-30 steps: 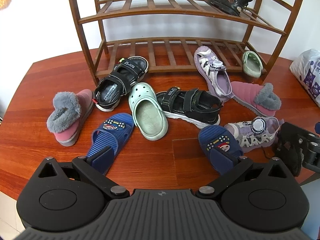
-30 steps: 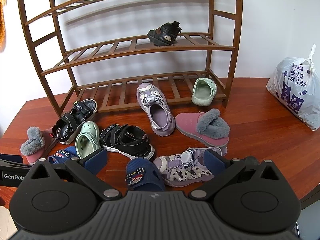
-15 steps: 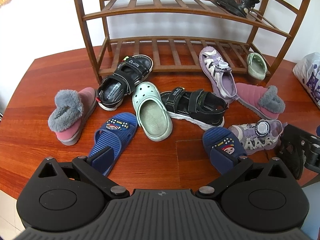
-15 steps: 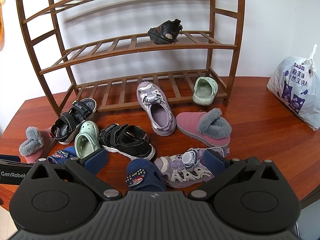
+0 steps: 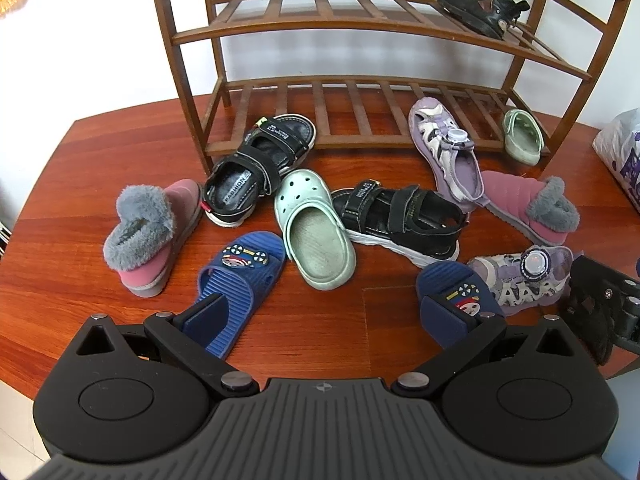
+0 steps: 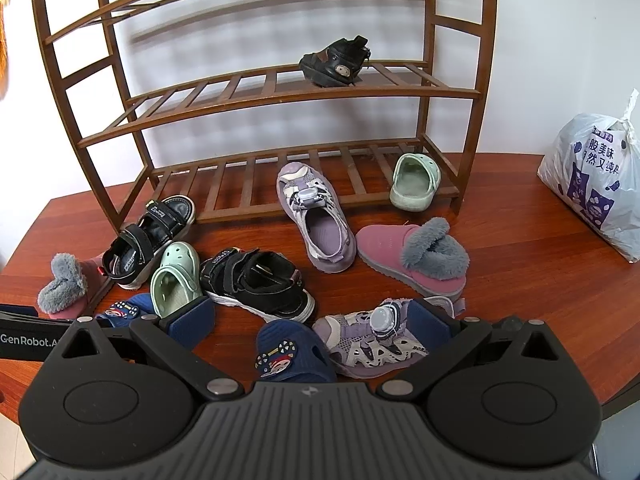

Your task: Organize scattered shoes

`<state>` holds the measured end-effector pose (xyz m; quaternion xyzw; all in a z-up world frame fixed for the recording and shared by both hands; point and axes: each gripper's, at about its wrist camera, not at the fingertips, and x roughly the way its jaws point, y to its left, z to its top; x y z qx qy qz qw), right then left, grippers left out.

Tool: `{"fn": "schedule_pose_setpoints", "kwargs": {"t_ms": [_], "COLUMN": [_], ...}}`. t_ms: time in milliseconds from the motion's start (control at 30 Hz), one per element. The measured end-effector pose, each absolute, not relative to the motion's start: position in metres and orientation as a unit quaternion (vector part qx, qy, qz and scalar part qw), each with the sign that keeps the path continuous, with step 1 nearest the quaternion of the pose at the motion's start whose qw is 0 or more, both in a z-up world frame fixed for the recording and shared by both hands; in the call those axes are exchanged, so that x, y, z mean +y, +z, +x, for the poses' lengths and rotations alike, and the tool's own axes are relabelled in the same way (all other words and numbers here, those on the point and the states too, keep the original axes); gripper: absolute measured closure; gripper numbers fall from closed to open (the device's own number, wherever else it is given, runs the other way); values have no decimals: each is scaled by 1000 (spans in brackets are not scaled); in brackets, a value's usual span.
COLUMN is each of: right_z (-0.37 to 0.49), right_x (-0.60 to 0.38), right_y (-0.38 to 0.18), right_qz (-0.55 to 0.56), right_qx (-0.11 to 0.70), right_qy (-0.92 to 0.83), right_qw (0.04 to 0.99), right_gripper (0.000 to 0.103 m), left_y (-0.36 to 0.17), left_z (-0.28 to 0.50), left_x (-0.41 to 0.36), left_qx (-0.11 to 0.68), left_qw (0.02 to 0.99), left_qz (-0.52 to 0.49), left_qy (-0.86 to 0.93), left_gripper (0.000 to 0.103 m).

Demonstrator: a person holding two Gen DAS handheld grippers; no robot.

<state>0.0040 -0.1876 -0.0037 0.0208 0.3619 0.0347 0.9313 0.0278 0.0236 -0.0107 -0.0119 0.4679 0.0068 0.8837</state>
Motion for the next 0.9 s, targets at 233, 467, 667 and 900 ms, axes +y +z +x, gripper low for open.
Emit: {"fn": "schedule_pose_setpoints", "kwargs": {"t_ms": [233,467,667,900], "right_z": [7,8,5,19], "right_x": [-188,-183,-172,-175], "right_y": [-4,-4,-5,9], "right_qz": [21,21,20,24], "right_qx": [364,365,364,343], "right_qy": [37,37,39,43], "right_qw": [931,930,930,938], "right_gripper": [0,0,0,0], "left_y": [-11,-12,-11,-5], "left_z": [28,25,23,19], "left_x": [27,32,40,55], "left_qx": [469,470,466,451], "left_qw": [883,883,885,892], "left_qz": [-10,-8,2,13], "left_qy": [4,-1,-2,-13], "left_gripper": [0,0,0,0]}}
